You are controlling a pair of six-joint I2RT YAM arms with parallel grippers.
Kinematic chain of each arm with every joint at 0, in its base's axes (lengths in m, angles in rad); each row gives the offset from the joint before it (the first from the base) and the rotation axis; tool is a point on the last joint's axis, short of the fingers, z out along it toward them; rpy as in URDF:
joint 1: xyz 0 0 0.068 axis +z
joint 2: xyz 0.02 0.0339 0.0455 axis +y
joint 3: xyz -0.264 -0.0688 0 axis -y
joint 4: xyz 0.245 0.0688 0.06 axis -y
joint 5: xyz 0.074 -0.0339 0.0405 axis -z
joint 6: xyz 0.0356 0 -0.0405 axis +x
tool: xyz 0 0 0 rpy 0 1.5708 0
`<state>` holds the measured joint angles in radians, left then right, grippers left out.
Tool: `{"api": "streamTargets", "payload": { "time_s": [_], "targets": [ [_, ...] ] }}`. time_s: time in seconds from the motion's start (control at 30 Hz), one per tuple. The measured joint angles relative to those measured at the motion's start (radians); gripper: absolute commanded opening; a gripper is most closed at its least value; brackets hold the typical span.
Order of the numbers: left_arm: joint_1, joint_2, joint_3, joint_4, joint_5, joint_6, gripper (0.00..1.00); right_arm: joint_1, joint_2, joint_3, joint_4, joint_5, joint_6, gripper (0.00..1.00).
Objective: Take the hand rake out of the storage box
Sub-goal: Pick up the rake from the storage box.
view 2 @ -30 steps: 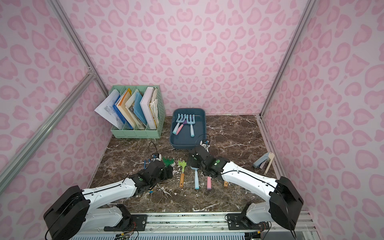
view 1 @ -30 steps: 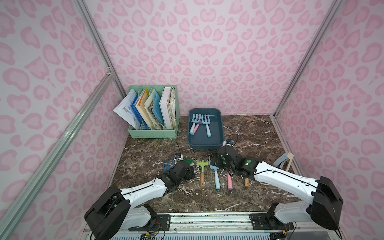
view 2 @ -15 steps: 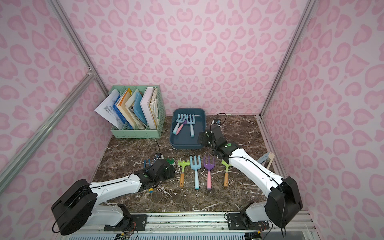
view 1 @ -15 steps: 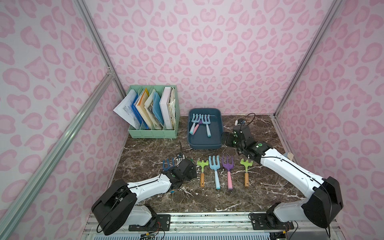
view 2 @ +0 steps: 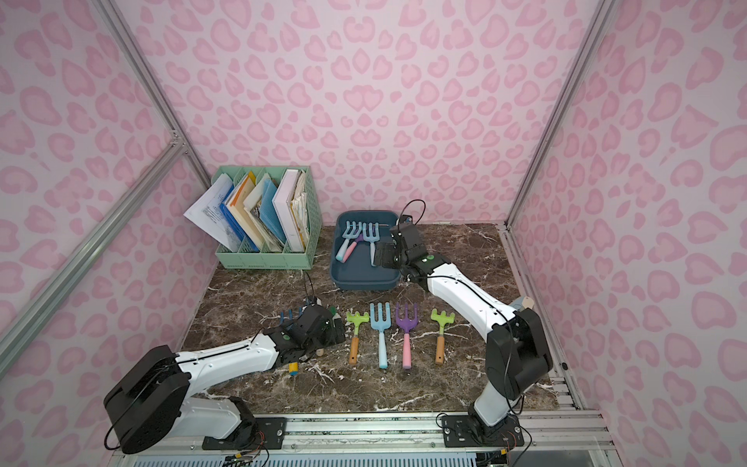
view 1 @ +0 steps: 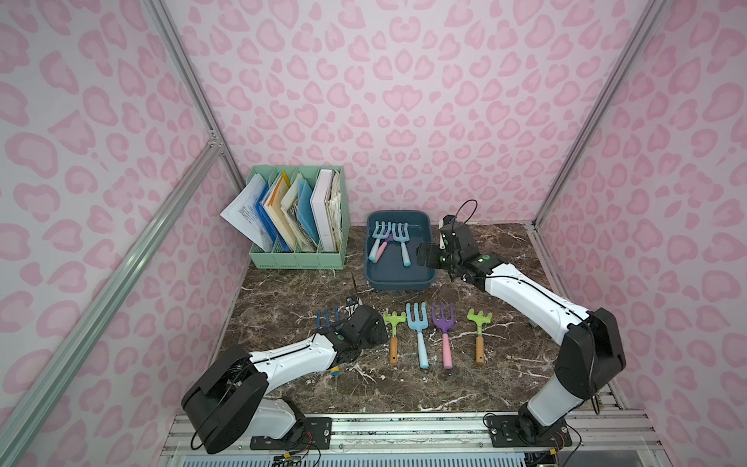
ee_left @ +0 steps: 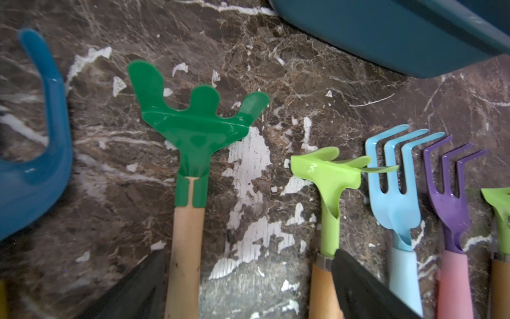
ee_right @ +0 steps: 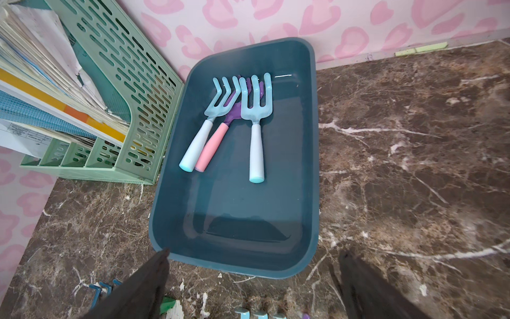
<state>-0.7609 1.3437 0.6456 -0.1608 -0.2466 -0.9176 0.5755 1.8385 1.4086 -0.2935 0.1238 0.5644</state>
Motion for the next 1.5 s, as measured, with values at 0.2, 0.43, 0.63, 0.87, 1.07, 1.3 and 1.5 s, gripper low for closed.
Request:
{"api": "streamTargets", "payload": {
  "time_s": [0.2,0.43,0.63,0.87,1.07,1.3,1.5],
  "targets": [
    [0.031,-0.201,0.117,-0.204,-0.101,0.038,0.98,0.001,0.190,0.208,-0.006,-0.040,-0.050,0.84],
    [0.171,-0.209,0.324,-0.261,-0.160,0.211,0.98,0.006,0.478,0.500,-0.070,-0.043,-0.092,0.63],
    [0.352,0.041,0.579,-0.254,0.005,0.303,0.98,-0.002,0.646,0.706,-0.188,0.010,-0.094,0.61],
    [0.409,0.239,0.887,-0.421,0.141,0.334,0.98,-0.025,0.755,0.837,-0.309,-0.003,-0.068,0.57],
    [0.462,0.213,0.829,-0.439,0.198,0.336,0.98,-0.026,0.816,0.865,-0.381,-0.023,-0.073,0.55],
    [0.467,0.191,0.735,-0.444,0.210,0.318,0.98,-0.028,0.923,0.980,-0.393,-0.004,-0.110,0.46],
    [0.455,0.169,0.650,-0.399,0.204,0.325,0.98,-0.037,0.971,1.042,-0.394,0.059,-0.149,0.44]
  ]
}}
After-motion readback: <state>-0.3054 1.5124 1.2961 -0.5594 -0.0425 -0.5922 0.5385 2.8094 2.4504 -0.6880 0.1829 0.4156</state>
